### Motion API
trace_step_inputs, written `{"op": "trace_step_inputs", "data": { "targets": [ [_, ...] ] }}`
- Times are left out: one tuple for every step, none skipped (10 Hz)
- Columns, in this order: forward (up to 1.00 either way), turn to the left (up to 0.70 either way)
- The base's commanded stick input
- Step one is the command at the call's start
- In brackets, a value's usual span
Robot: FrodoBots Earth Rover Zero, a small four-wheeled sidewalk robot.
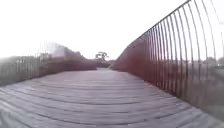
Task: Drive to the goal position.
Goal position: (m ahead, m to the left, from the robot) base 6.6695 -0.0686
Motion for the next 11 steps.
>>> {"op": "trace_step_inputs", "data": {
  "targets": [
    [0.7, 0.0],
    [0.7, 0.0],
    [0.7, 0.0],
    [0.7, 0.0],
    [0.7, 0.0],
    [0.7, 0.0],
    [0.7, 0.0],
    [0.7, 0.0],
    [0.7, 0.0],
    [0.7, 0.0],
    [0.7, 0.0]
  ]
}}
